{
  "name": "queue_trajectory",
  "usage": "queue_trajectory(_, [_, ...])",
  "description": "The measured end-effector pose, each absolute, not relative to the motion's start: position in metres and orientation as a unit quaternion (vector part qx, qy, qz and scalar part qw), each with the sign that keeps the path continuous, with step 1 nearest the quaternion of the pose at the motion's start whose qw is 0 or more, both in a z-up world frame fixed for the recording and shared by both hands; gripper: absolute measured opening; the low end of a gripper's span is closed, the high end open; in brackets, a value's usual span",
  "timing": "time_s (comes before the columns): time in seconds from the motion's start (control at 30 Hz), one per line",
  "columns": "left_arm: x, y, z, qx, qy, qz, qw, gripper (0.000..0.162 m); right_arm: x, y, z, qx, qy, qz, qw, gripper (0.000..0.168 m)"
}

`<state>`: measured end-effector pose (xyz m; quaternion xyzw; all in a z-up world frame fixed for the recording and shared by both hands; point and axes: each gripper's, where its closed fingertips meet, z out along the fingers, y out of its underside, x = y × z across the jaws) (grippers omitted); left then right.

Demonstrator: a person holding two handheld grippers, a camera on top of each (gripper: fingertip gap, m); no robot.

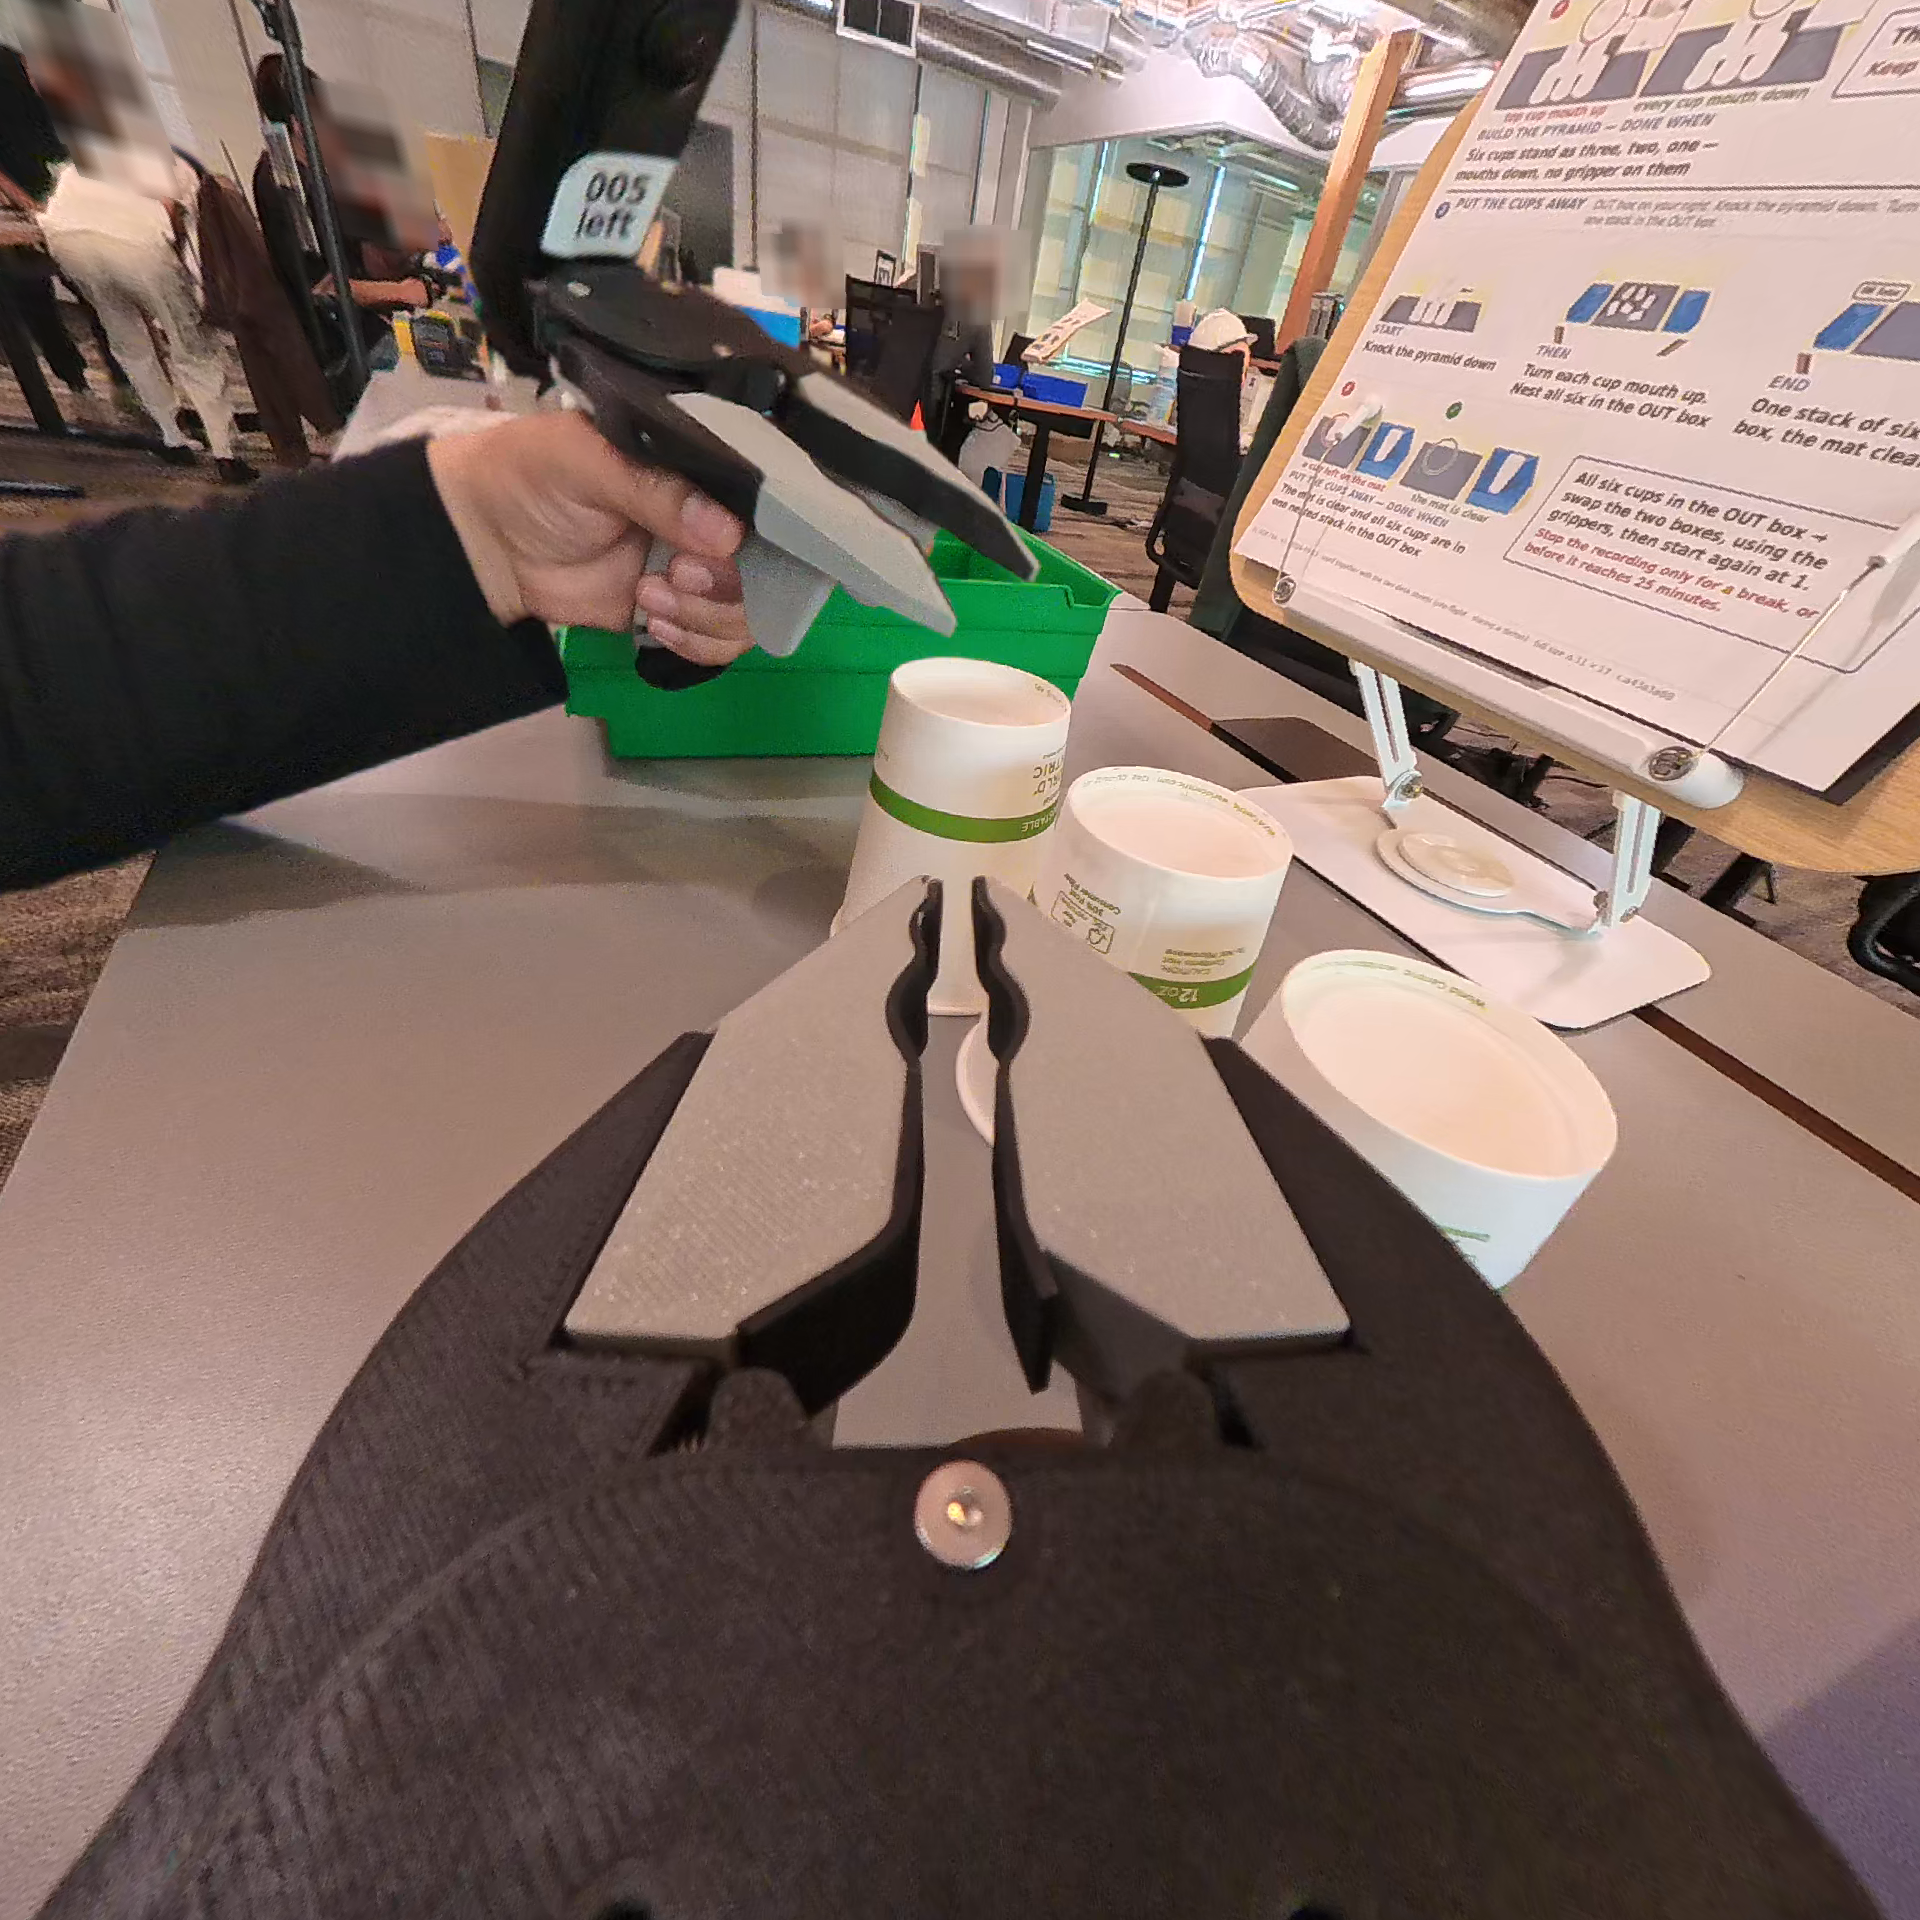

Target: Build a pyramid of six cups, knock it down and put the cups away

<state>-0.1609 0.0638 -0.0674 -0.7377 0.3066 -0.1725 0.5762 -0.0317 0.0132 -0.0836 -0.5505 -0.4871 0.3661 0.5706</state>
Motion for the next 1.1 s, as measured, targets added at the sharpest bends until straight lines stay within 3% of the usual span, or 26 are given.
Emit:
queue_trajectory(0.17, [-0.193, 0.063, -0.07, -0.694, 0.222, -0.198, 0.656, 0.044, -0.029, 0.017, -0.082, -0.553, -0.477, 0.367, 0.576, 0.002])
queue_trajectory(0.33, [-0.193, 0.077, -0.093, -0.72, 0.217, -0.149, 0.642, 0.056, -0.028, 0.019, -0.081, -0.553, -0.475, 0.362, 0.581, 0.002])
queue_trajectory(0.57, [-0.183, 0.078, -0.091, -0.709, 0.209, -0.129, 0.661, 0.05, -0.023, 0.03, -0.085, -0.566, -0.462, 0.354, 0.584, 0.002])
queue_trajectory(1.1, [-0.192, 0.078, -0.084, -0.697, 0.166, -0.151, 0.681, 0.055, -0.021, 0.037, -0.09, -0.579, -0.449, 0.358, 0.578, 0.001])
